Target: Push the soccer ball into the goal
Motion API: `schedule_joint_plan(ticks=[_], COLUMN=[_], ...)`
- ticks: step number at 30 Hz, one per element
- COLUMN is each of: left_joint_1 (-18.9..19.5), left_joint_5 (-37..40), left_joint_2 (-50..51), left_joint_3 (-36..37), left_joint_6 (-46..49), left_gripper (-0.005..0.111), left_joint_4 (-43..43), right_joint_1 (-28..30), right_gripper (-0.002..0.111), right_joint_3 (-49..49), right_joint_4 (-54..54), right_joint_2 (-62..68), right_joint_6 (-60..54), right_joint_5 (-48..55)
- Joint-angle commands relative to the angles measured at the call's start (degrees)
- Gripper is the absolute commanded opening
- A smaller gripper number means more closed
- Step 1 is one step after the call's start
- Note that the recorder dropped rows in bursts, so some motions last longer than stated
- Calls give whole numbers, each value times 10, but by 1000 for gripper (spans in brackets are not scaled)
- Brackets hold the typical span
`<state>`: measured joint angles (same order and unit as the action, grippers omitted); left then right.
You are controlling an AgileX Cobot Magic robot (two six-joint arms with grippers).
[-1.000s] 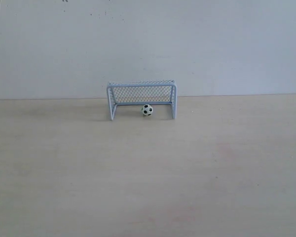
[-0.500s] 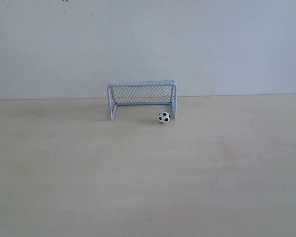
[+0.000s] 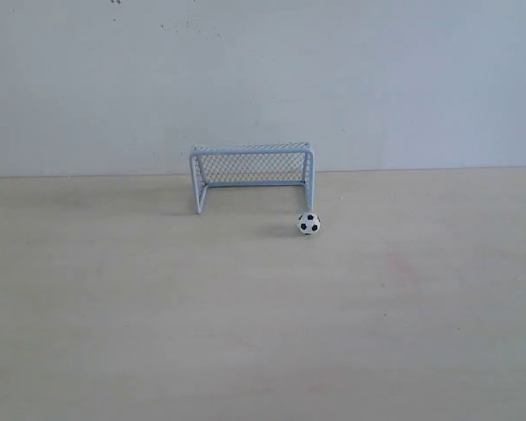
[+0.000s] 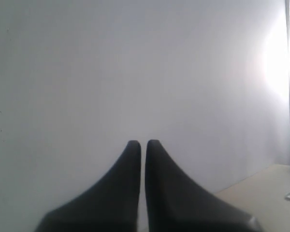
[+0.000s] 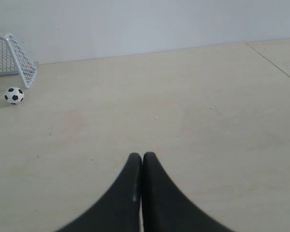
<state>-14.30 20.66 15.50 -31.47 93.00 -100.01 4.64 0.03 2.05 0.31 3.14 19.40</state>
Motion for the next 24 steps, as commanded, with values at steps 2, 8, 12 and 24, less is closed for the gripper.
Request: schedule_joint_plan(ticks=[2,8,12,24], left_joint_1=[-3,-3,-3,13], left_joint_5=[-2,-79,-146,-232], left_joint_2=[-3,-5,-5,-118], left_joint_3=[4,4,4,4], left_joint_6=[-5,10,31,32], left_gripper=[4,4,4,4], left_joint_4=[1,1,1,1], right_joint_1=[4,4,4,4], right_gripper=[0,0,0,0], right_joint_3=[0,0,0,0], right_joint_4=[-1,-1,-1,-1], right_joint_2=[-3,-3,-3,-3], right_joint_6=[-3,-3,-3,-3], right_joint_5=[-3,-3,-3,-3])
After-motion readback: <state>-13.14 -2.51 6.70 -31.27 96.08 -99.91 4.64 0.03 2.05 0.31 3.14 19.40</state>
